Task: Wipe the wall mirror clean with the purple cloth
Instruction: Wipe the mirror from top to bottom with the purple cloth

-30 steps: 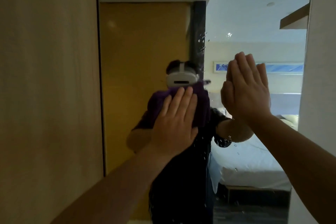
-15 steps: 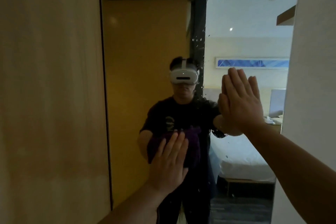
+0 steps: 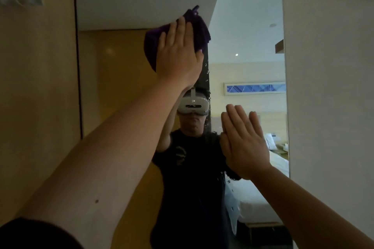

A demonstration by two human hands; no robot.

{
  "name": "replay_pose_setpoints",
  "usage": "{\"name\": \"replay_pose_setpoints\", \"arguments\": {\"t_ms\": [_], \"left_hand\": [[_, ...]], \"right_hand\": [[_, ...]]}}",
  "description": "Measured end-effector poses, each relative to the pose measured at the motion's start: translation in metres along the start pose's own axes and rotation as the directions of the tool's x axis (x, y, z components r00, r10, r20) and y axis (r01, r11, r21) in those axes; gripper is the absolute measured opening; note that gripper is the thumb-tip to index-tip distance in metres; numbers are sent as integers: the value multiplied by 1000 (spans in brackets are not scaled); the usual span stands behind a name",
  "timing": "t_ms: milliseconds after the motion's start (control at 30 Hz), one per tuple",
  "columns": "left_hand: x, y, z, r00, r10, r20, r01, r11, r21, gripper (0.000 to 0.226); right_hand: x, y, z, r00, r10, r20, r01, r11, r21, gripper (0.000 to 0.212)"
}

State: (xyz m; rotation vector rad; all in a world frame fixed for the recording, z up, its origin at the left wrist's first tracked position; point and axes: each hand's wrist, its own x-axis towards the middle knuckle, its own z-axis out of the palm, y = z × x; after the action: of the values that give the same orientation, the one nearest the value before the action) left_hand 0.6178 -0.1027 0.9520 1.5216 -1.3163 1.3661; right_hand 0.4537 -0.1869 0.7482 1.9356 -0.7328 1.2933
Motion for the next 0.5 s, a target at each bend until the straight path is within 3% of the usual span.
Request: {"name": "replay_pose_setpoints", "arguments": {"t_ms": [133, 267, 500], "left_hand": [[-54, 12, 19, 986, 168, -9, -167, 985, 33, 67], [-142, 34, 37, 965, 261, 35, -260, 965, -38, 71], [-302, 62, 67, 940, 309, 148, -311, 950, -7, 71]], "right_hand": [[-4, 10, 2, 998, 23, -60, -17, 995, 96, 55], [-5, 22, -4, 967, 166, -193, -131, 975, 182, 53], [-31, 33, -3, 988, 152, -42, -152, 988, -16, 60]]}}
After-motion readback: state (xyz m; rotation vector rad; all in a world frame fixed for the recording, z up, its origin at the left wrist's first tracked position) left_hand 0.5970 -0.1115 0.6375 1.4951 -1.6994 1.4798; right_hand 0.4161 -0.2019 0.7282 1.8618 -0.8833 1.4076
